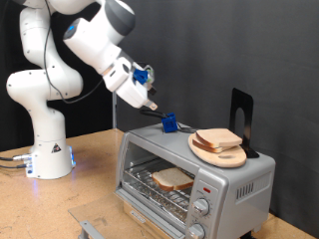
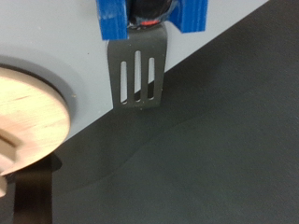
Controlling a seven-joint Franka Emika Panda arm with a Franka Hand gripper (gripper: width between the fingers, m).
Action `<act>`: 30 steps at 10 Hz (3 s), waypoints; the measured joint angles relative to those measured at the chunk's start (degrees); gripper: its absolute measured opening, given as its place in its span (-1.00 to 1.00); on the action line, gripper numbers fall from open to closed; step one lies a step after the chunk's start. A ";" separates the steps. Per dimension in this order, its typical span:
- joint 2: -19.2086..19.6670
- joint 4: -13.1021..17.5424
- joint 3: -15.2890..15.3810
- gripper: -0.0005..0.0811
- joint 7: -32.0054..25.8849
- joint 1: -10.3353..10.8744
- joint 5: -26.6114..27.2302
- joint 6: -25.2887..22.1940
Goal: Make a piece of toast with the oven
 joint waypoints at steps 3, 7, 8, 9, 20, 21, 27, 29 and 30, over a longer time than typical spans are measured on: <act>-4.05 -2.22 -6.91 0.97 -1.15 -2.25 -2.04 -4.74; -7.14 -3.18 -12.68 0.97 0.26 -8.64 -13.60 -11.12; -7.41 -3.18 -14.33 0.97 0.22 -9.57 -14.45 -12.96; -7.39 -3.18 -14.00 0.97 0.22 -9.51 -14.45 -12.85; 8.05 2.54 -27.17 0.97 23.08 -16.59 -25.01 -42.38; 9.63 3.19 -28.61 0.97 23.01 -17.59 -24.98 -41.77; 18.83 12.11 -33.93 0.97 18.45 -18.74 -25.91 -42.99; 18.74 11.63 -33.99 0.97 18.85 -18.84 -25.69 -42.82; 19.02 11.28 -34.25 0.97 19.06 -19.03 -25.69 -42.40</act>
